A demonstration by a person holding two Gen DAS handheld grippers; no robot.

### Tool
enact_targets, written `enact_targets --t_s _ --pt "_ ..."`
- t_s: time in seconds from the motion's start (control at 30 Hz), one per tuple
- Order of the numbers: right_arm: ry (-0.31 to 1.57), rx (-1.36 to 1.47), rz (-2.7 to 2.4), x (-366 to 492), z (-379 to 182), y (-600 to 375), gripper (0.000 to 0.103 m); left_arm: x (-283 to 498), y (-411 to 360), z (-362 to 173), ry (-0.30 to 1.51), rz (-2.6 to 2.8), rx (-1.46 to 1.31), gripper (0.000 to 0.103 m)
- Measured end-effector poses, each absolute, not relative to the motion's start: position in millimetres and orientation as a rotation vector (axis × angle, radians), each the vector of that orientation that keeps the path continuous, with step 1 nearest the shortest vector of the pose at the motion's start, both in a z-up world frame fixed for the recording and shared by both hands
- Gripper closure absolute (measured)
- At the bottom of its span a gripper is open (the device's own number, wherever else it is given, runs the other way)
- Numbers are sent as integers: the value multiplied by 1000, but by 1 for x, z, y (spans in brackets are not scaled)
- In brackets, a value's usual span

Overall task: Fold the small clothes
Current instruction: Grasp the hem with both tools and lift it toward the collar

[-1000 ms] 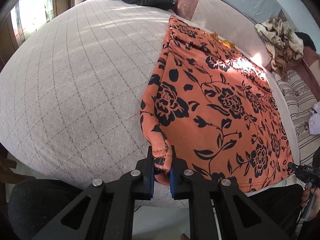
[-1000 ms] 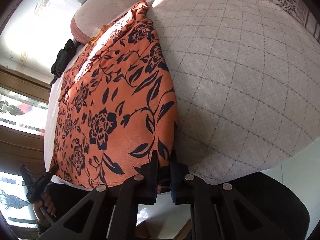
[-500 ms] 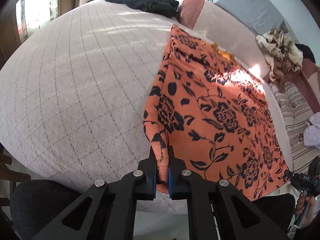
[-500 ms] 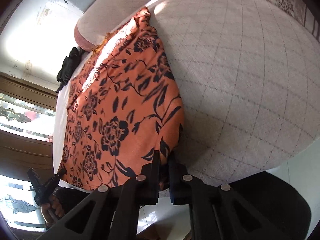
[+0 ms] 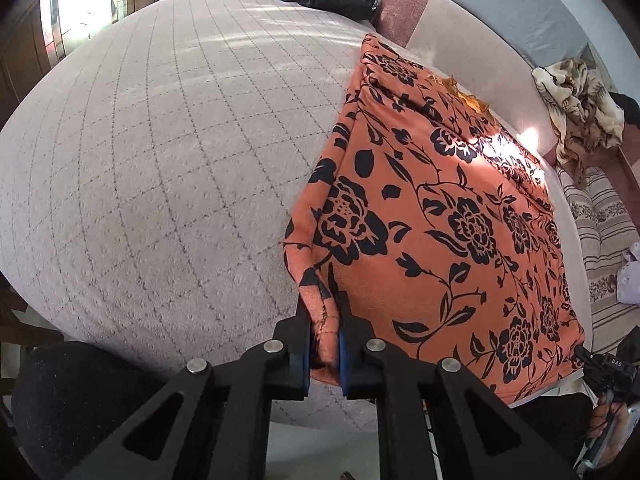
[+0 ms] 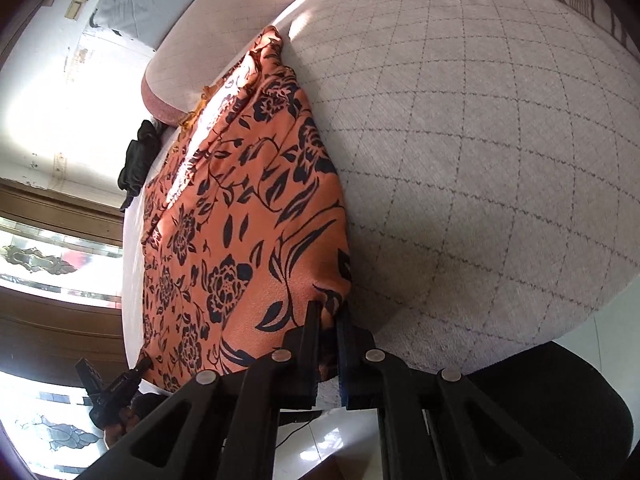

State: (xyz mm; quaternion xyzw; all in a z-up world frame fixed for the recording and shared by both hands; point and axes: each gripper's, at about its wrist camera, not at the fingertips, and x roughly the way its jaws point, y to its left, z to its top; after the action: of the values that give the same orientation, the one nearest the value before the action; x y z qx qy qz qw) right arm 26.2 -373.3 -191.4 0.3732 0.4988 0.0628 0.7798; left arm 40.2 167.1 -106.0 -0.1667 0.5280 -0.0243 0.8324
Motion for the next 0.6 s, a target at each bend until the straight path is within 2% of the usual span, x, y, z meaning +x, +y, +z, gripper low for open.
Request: enact_targets --t_s 0.13,0.2,0.23,0.27,0.3,0.33,0.37,0.4,0.43,0.47,0.5,0.53,0.57,0.6 --pt "1077 799 138 27 -192 -372 96 44 166 -115 1145 -27 -326 92" --pt "1104 804 128 30 -199 -373 92 45 161 -115 1146 -20 -297 92" --pt "1114 812 129 31 -201 -373 91 46 159 -114 1148 -18 -282 88" --pt "1115 808 128 31 -200 -372 88 46 157 -114 1151 -16 -275 76" --pt "1102 787 126 32 -196 -371 83 46 156 -113 1149 -19 -280 69" --pt "1089 762 128 32 -191 -370 79 46 155 -112 1141 -19 -286 55" --pt "1079 749 133 32 -187 -370 66 46 155 -111 1130 -11 -284 49" --pt "1073 747 139 33 -185 -370 45 47 154 -111 1124 -8 -280 48" --pt "1071 747 138 35 -185 -370 36 48 153 -113 1128 -8 -276 47" --pt "1076 740 125 37 -187 -370 33 49 152 -115 1134 -5 -266 47" --pt "1099 730 114 40 -191 -369 36 50 149 -116 1136 -5 -244 48" --pt "1122 726 120 42 -195 -367 42 50 147 -115 1135 -10 -211 68" --pt "1138 718 133 43 -198 -364 72 50 144 -114 1139 -31 -180 95" --pt "1155 711 141 44 -200 -361 90 51 144 -112 1140 -48 -185 95"
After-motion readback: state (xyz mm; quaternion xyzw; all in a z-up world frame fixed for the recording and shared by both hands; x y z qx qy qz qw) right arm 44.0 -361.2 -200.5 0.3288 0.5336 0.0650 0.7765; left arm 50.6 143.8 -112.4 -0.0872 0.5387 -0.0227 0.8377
